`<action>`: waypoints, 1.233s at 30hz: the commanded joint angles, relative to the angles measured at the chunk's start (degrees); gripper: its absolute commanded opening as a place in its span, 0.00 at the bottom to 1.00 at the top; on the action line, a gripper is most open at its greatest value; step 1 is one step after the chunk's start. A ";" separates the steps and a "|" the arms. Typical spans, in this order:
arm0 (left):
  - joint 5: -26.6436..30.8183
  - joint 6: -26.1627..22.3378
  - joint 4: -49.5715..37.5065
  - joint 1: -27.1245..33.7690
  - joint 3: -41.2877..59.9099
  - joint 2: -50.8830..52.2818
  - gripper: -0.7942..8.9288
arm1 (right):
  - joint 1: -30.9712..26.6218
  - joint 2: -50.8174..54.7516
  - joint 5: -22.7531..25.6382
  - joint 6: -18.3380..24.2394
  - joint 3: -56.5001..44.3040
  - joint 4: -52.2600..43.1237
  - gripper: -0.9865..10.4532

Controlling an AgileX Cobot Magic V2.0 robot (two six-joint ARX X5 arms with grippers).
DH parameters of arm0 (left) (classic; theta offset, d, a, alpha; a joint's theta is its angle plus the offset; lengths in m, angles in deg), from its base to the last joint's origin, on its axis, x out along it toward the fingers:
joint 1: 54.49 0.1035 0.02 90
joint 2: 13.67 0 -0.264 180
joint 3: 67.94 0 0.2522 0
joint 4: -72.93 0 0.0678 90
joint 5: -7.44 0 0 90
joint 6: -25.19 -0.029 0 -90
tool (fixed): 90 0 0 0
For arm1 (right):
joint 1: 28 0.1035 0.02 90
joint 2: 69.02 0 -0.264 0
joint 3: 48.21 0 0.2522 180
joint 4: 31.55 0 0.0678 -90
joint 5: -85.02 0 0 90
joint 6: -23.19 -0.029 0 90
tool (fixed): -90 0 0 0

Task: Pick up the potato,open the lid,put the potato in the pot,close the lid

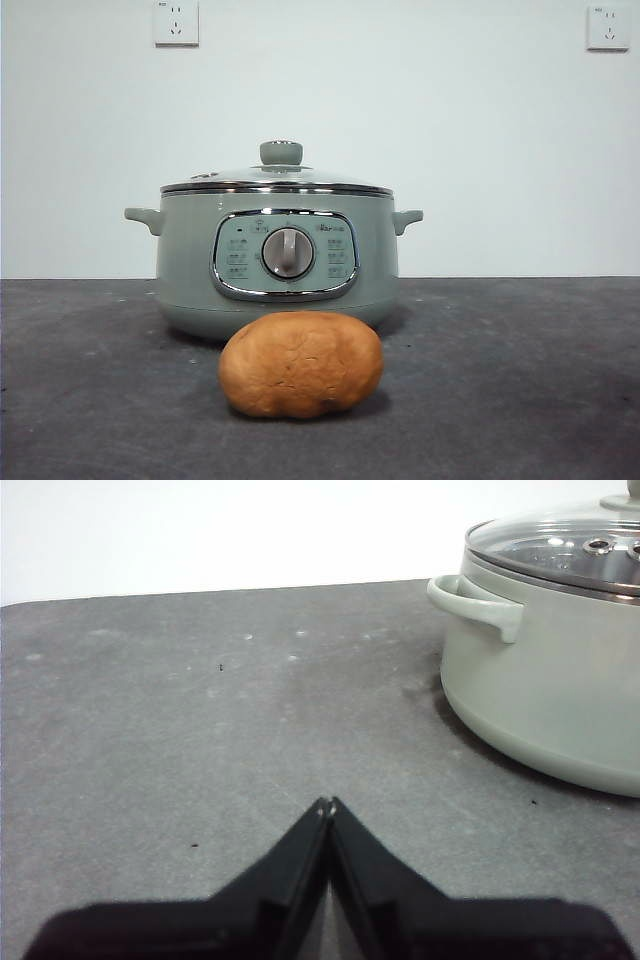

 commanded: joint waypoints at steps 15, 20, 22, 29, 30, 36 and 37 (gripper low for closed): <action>0.07 1.44 -0.31 -0.15 -5.03 -0.22 0.08 | 0.00 -0.02 -0.26 -0.13 11.39 -1.55 0.08; -1.11 3.58 2.40 -0.15 -10.05 -1.25 0.08 | 0.02 -0.70 -2.51 -0.20 19.87 5.27 0.08; -2.10 3.76 3.76 -0.15 -11.82 -2.01 0.08 | 0.02 -1.68 -2.89 -0.20 22.84 8.68 0.08; -10.58 6.43 7.45 -0.15 -18.38 -5.60 0.08 | 0.02 -7.69 -8.87 -0.13 33.00 17.86 0.08; -11.87 6.69 7.82 -0.15 -19.26 -6.21 0.08 | 0.02 -8.81 -10.43 0.07 34.16 18.43 0.08; -20.50 6.78 12.76 -0.15 -25.46 -11.50 0.08 | 0.02 -17.90 -21.55 3.45 41.66 23.78 0.08; -22.10 6.78 13.46 -0.15 -26.32 -12.37 0.08 | 0.02 -19.65 -23.21 3.96 42.93 24.87 0.08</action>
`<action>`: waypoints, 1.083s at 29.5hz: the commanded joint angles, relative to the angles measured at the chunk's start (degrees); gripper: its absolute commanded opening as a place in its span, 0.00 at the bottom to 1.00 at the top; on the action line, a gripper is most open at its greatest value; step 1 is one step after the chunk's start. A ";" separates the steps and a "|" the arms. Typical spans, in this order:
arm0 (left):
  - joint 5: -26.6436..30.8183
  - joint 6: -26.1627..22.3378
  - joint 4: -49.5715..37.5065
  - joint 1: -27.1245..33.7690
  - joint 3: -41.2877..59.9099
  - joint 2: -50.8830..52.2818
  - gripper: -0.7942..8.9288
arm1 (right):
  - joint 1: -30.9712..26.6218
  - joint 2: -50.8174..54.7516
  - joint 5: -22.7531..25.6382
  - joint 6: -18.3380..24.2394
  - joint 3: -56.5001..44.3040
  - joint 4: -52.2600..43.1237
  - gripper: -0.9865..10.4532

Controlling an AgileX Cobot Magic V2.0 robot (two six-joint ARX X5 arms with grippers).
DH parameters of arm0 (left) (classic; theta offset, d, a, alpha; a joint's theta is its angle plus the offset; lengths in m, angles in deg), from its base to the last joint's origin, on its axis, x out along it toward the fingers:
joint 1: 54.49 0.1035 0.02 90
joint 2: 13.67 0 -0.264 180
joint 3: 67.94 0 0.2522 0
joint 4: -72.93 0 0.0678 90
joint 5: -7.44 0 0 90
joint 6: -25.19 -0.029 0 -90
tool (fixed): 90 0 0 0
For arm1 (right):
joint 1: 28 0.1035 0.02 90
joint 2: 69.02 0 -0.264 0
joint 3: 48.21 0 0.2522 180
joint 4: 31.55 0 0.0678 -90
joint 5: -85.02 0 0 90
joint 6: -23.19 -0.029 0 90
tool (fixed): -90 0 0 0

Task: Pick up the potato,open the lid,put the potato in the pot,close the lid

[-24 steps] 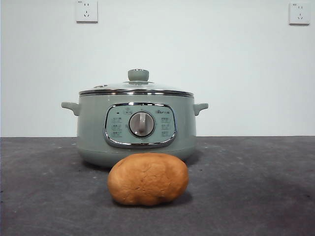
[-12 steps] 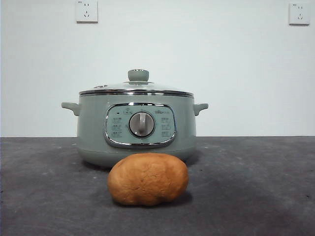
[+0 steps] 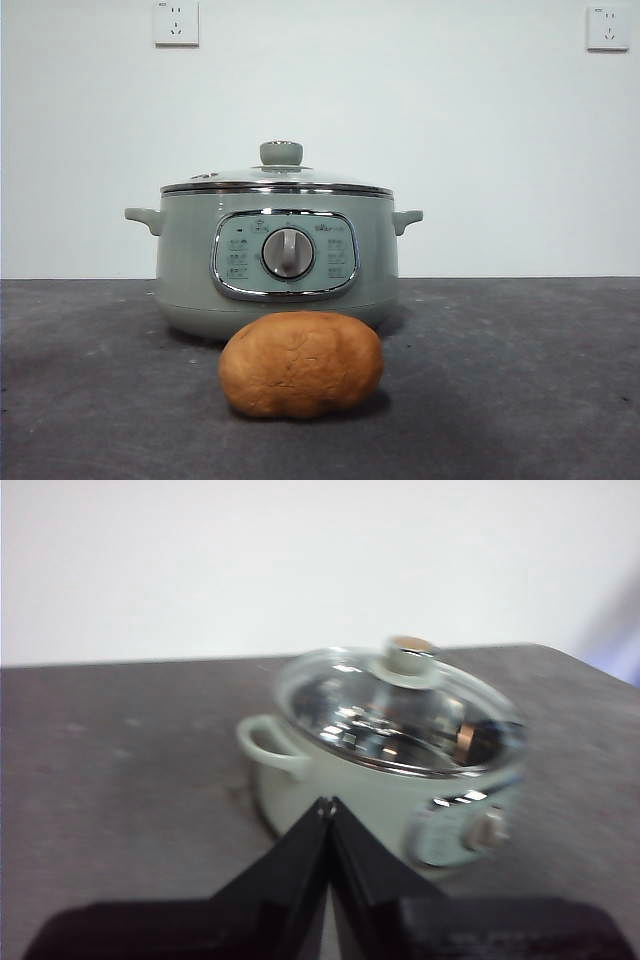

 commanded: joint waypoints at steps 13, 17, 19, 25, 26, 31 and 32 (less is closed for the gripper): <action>-22.21 0.24 3.63 -0.15 -3.69 -11.98 0.08 | 3.91 -21.31 -15.65 17.33 12.63 11.34 0.08; -26.62 0.31 4.31 -0.17 -4.81 -16.87 0.08 | 10.82 -26.62 -13.77 19.69 14.40 12.74 0.09; -27.15 0.31 5.33 -0.22 -5.66 -19.15 0.08 | 15.13 -29.07 -9.94 19.78 14.95 12.61 0.13; -26.99 -0.42 9.79 -0.26 -9.07 -25.27 0.08 | 30.25 -37.68 4.68 19.96 16.87 12.24 0.45; -27.21 -0.81 10.23 -0.26 -9.42 -25.88 0.08 | 32.63 -39.26 6.67 19.96 17.29 12.20 0.49; -27.36 -4.46 12.37 -0.26 -9.86 -26.88 0.08 | 45.11 -51.47 16.87 20.90 20.83 12.02 0.64; -27.34 -5.40 12.94 -0.26 -9.86 -26.88 0.08 | 46.80 -53.94 18.29 22.49 21.64 11.93 0.64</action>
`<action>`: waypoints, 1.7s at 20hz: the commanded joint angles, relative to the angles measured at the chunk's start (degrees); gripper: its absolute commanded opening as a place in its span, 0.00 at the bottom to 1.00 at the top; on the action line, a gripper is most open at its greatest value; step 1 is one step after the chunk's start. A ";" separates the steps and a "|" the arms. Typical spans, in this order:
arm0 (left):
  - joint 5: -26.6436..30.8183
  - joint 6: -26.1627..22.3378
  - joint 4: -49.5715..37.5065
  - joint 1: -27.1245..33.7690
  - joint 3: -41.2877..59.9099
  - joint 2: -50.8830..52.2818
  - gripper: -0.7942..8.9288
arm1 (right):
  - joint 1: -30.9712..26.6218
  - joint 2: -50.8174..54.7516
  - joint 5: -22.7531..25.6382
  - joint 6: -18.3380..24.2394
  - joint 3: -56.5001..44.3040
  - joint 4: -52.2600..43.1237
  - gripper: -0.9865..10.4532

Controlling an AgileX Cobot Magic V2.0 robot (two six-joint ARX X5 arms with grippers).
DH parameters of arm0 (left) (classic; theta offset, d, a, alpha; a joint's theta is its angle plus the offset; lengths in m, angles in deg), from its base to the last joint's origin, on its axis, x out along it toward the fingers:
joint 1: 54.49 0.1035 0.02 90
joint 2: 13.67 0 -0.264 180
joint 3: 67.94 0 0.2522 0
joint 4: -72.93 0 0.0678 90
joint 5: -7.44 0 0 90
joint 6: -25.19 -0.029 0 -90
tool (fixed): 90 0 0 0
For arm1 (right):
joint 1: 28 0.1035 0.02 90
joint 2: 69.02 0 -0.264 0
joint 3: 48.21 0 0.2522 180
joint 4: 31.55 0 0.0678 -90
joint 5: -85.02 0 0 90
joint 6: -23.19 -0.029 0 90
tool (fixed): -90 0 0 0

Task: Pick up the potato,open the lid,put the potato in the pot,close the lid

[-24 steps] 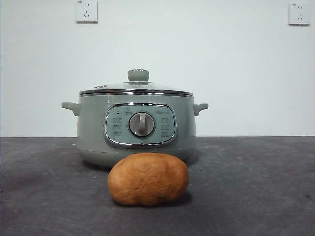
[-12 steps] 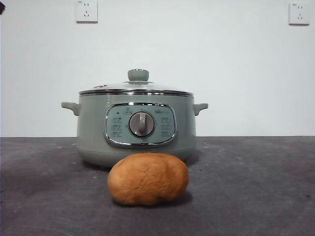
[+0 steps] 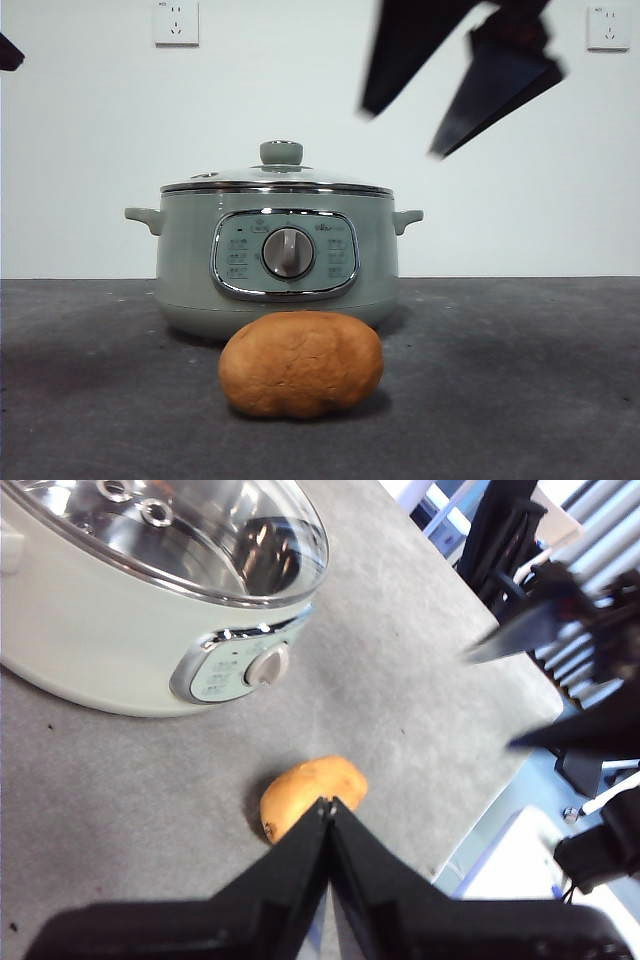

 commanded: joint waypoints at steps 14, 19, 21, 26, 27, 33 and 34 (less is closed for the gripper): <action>-0.17 -5.16 2.05 -0.15 -0.31 0.07 0.08 | 7.19 -21.75 4.66 10.56 2.34 -10.27 0.64; -0.17 -5.18 2.08 -0.15 -0.31 0.04 0.08 | 7.17 -25.88 4.66 11.39 2.34 -12.37 0.64; -0.15 -5.18 2.08 -0.15 -0.31 0.02 0.08 | 7.17 -26.88 4.66 11.52 2.34 -12.85 0.63; 0.46 -5.20 2.51 -0.15 -0.31 0.02 0.08 | 7.17 -28.98 4.70 11.52 2.34 -12.04 0.28; 0.46 -5.20 2.51 -0.15 -0.31 0.02 0.08 | 7.17 -28.98 4.55 11.21 2.34 -12.24 0.13; 0.66 -4.66 1.97 -0.15 -0.31 -0.44 0.08 | 7.17 -25.73 6.10 7.80 2.54 -10.08 0.08; 0.66 -3.52 1.42 -0.15 -0.35 -0.96 0.08 | 7.17 -23.89 6.99 6.80 2.80 -8.24 0.08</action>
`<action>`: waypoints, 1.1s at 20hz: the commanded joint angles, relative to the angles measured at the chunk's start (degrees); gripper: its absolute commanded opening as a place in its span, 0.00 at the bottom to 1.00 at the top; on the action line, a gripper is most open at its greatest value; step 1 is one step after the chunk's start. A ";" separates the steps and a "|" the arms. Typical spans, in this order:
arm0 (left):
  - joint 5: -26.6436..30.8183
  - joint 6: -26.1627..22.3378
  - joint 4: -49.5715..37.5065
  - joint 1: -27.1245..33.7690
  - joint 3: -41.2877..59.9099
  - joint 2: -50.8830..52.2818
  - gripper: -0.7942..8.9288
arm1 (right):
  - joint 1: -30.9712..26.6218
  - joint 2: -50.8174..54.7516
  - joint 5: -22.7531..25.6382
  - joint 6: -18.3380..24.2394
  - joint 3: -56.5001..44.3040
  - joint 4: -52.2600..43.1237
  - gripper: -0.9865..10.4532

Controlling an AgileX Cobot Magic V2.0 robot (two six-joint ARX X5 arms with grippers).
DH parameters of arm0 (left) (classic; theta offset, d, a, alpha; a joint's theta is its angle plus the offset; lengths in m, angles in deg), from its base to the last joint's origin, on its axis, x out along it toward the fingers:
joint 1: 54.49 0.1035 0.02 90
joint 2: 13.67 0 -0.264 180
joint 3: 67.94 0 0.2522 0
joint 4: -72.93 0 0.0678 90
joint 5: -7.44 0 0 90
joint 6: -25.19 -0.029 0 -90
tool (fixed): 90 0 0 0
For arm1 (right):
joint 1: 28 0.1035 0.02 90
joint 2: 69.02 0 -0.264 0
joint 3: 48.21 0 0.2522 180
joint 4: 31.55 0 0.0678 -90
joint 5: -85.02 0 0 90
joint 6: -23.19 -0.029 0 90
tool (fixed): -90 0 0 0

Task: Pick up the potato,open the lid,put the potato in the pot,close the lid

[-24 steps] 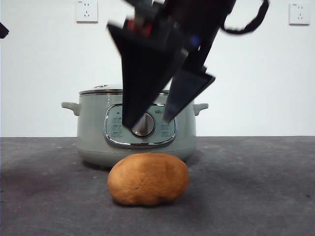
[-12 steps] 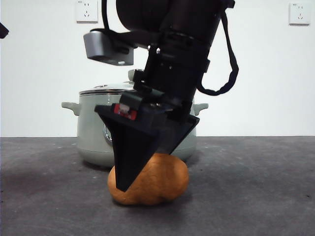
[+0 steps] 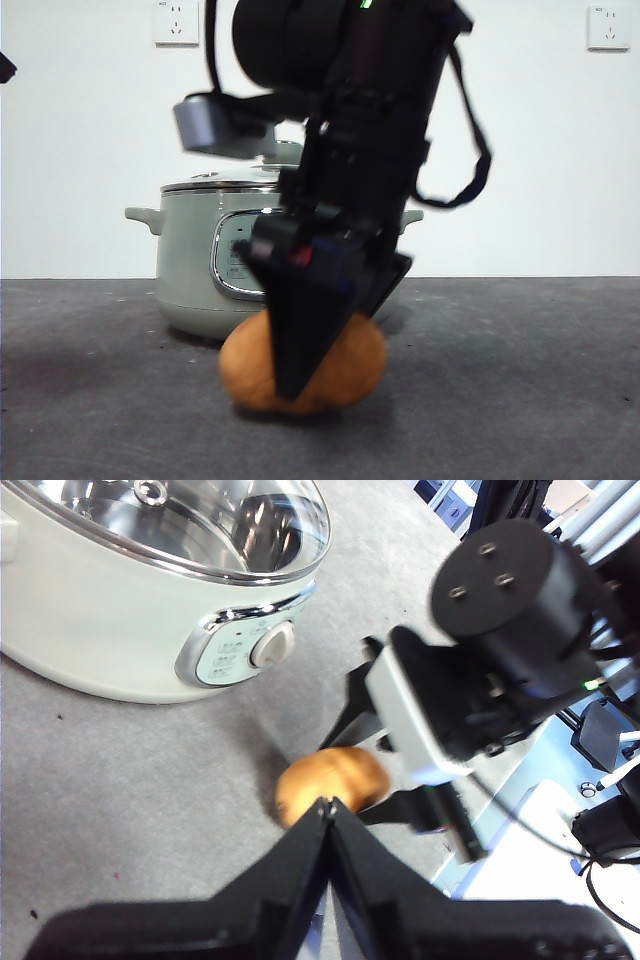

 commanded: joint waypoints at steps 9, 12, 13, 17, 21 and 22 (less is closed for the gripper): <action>7.34 2.64 -1.57 -6.10 -12.46 -14.93 0.08 | 0.04 23.50 3.98 -17.92 2.93 29.14 0.08; 8.74 2.93 -0.50 -10.58 -20.90 -23.08 0.08 | 0.04 29.88 4.00 -21.31 2.93 31.91 0.08; 10.29 2.91 0.11 -12.15 -23.98 -25.88 0.08 | 0.04 31.78 4.00 -21.59 2.93 32.02 0.08; 17.38 2.75 4.55 -17.92 -37.38 -36.92 0.08 | 0.04 38.75 5.29 -23.74 2.93 31.80 0.08; 26.69 2.67 9.81 -22.27 -52.57 -48.46 0.13 | 0.04 44.65 7.82 -26.25 2.93 32.13 0.08; 30.12 2.69 11.26 -23.37 -56.13 -51.15 0.27 | 0.07 45.88 8.11 -26.77 2.93 32.20 0.08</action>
